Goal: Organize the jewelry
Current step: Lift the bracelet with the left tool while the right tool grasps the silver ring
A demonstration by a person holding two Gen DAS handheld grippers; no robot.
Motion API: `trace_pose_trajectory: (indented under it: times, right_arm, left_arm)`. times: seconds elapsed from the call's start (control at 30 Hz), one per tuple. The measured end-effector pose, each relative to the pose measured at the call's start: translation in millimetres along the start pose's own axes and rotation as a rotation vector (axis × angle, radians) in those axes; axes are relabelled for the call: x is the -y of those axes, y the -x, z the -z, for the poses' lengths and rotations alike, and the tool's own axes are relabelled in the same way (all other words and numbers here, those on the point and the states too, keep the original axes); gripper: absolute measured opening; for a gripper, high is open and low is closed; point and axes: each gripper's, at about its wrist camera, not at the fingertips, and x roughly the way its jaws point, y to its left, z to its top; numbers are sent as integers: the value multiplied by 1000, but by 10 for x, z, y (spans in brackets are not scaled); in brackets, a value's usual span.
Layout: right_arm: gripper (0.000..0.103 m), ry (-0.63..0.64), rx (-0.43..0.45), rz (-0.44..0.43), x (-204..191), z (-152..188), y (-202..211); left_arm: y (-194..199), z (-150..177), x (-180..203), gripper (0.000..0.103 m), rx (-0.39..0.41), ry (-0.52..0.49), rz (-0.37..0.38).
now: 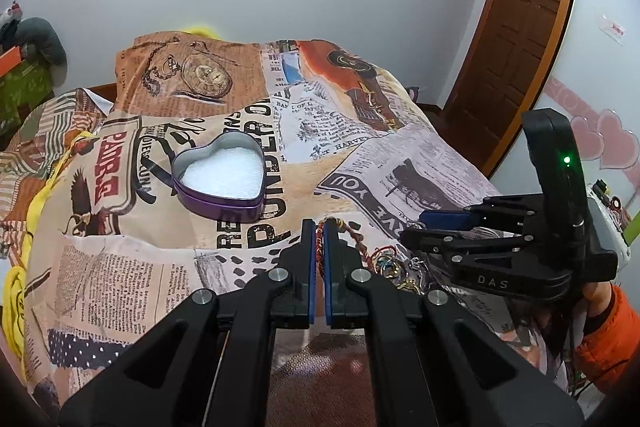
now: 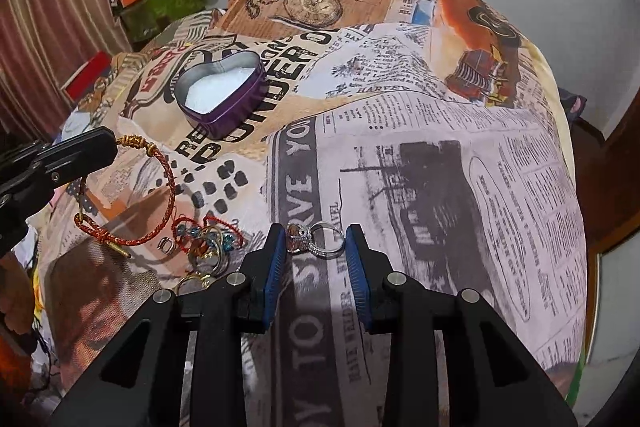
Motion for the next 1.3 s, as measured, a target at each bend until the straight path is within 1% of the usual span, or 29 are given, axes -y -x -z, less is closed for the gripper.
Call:
trace_pose_trajectory:
  times: [0.23, 0.4, 0.53, 0.63, 0.67, 0.7, 0.77, 0.8, 0.93, 1.07, 1.13, 1.2, 1.3]
  right_arm:
    - [28, -18, 16, -29, 44, 19, -25]
    - [28, -16, 25, -19, 28, 17, 6]
    - [28, -39, 44, -12, 58, 25, 83]
    - [28, -51, 57, -10, 63, 44, 146]
    - [28, -53, 61, -9, 61, 56, 174]
    - [28, -54, 64, -8, 59, 62, 190]
    - [28, -55, 75, -2, 60, 79, 241]
    - [28, -56, 79, 1, 62, 82, 263]
    - [28, -63, 94, 2, 78, 67, 326]
    - [28, -69, 107, 2, 73, 46, 351]
    - [28, -72, 111, -2, 63, 48, 358]
    - [28, -71, 110, -2, 53, 47, 361]
    - [28, -71, 110, -4, 44, 38, 359]
  left_arm:
    - [-34, -7, -27, 2, 0, 6, -2]
    - [8, -25, -24, 2, 5, -1, -16]
    - [12, -19, -110, 3, -32, 17, -26]
    - [-16, 13, -257, 18, -82, 58, -45]
    - [-15, 30, -292, 32, -87, 64, -62]
    - [-4, 47, -333, 42, -87, 69, -83]
    - [31, 84, -427, 47, -80, 81, -130]
    - [38, 101, -479, 48, -81, 85, -149]
    - [-41, 127, -685, 48, -111, 98, -205]
    - [-248, 106, -911, 48, -153, 138, -211]
    - [-353, 81, -991, 39, -170, 143, -207]
    - [-482, 51, -1048, 23, -199, 137, -193]
    - [-630, 25, -1083, 17, -234, 140, -162]
